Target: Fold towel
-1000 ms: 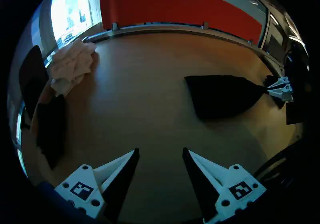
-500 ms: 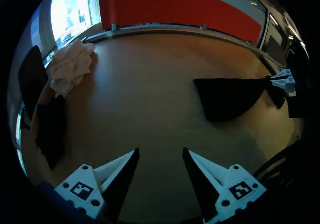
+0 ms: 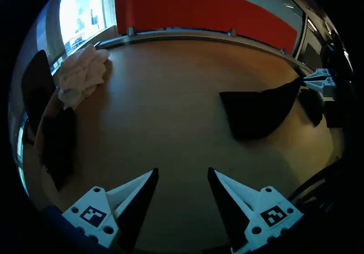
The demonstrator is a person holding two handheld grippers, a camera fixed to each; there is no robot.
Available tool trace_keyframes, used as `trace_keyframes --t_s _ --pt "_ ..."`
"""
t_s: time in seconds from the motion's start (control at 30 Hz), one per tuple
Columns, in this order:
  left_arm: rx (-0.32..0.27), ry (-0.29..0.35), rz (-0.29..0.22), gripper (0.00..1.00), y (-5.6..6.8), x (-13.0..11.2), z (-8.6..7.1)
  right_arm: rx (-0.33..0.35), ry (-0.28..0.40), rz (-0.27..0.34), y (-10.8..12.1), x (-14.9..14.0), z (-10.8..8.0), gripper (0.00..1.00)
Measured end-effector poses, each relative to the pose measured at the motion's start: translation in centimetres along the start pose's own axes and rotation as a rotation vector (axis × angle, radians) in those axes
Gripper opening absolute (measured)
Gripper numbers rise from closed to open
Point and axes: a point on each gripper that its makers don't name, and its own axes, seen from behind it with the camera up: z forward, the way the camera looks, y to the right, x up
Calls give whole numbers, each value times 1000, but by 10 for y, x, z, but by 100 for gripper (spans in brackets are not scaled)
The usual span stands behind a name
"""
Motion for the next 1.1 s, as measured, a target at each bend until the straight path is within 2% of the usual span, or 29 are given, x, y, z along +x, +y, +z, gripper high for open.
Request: trace_keyframes --t_s 0.37,0.7,1.1 --pt "2 8 -22 80 -3 -4 -5 54 21 -70 -21 31 13 2" --pt "5 4 -35 80 -6 -13 -8 102 14 -110 -37 42 27 2" --pt "15 -7 -66 80 -11 -29 -16 208 -13 -160 -79 48 64 2"
